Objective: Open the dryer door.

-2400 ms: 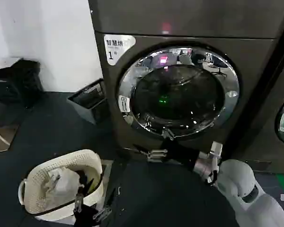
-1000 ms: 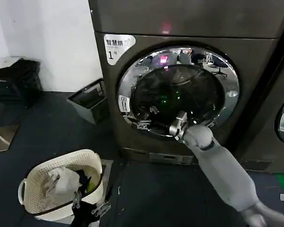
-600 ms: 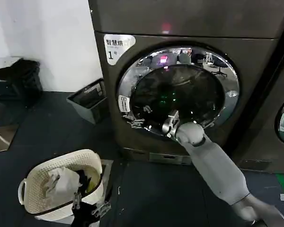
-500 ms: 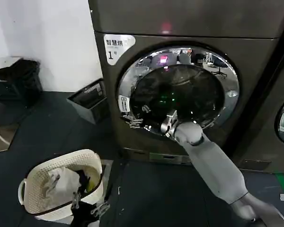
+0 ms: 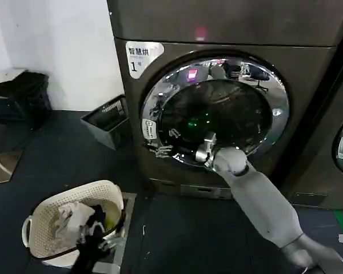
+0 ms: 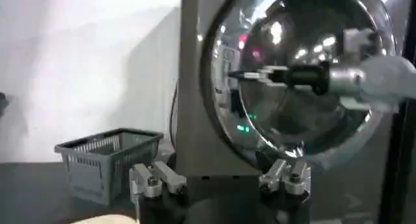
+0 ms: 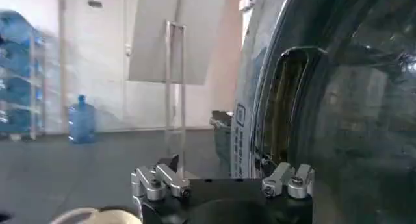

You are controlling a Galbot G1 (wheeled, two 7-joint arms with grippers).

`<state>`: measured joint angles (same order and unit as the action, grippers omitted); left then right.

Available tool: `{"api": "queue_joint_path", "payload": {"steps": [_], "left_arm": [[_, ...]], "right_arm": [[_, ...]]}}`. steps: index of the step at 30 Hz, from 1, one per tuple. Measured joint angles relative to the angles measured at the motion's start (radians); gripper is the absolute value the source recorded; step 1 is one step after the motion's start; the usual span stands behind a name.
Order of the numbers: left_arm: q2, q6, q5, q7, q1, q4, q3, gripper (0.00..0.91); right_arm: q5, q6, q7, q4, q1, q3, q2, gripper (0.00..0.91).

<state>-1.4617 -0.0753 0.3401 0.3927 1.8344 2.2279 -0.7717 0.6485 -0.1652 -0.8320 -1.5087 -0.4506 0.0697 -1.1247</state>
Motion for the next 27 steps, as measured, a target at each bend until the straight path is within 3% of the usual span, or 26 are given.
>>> {"api": "queue_joint_path", "payload": {"steps": [5,13,21,27], "left_arm": [[0.079,0.039,0.099,0.019,-0.044,-0.032,-0.043,0.907],[0.234,0.027,0.254,0.024,-0.142,-0.107,-0.051,0.907],[0.378,0.019,0.433,0.024,-0.243,-0.162,-0.019,0.907],[0.489,0.008,0.482,0.024,-0.337,-0.212,0.061,0.907]], "right_arm": [[0.001,-0.016,-0.094,-0.061,-0.042,-0.02,0.042,0.907],[0.008,-0.033,-0.235,-0.134,-0.105,-0.062,0.105,0.907],[0.008,-0.033,-0.359,-0.184,-0.161,-0.118,0.158,0.907],[0.019,-0.025,-0.466,-0.235,-0.227,-0.185,0.206,0.907]]}}
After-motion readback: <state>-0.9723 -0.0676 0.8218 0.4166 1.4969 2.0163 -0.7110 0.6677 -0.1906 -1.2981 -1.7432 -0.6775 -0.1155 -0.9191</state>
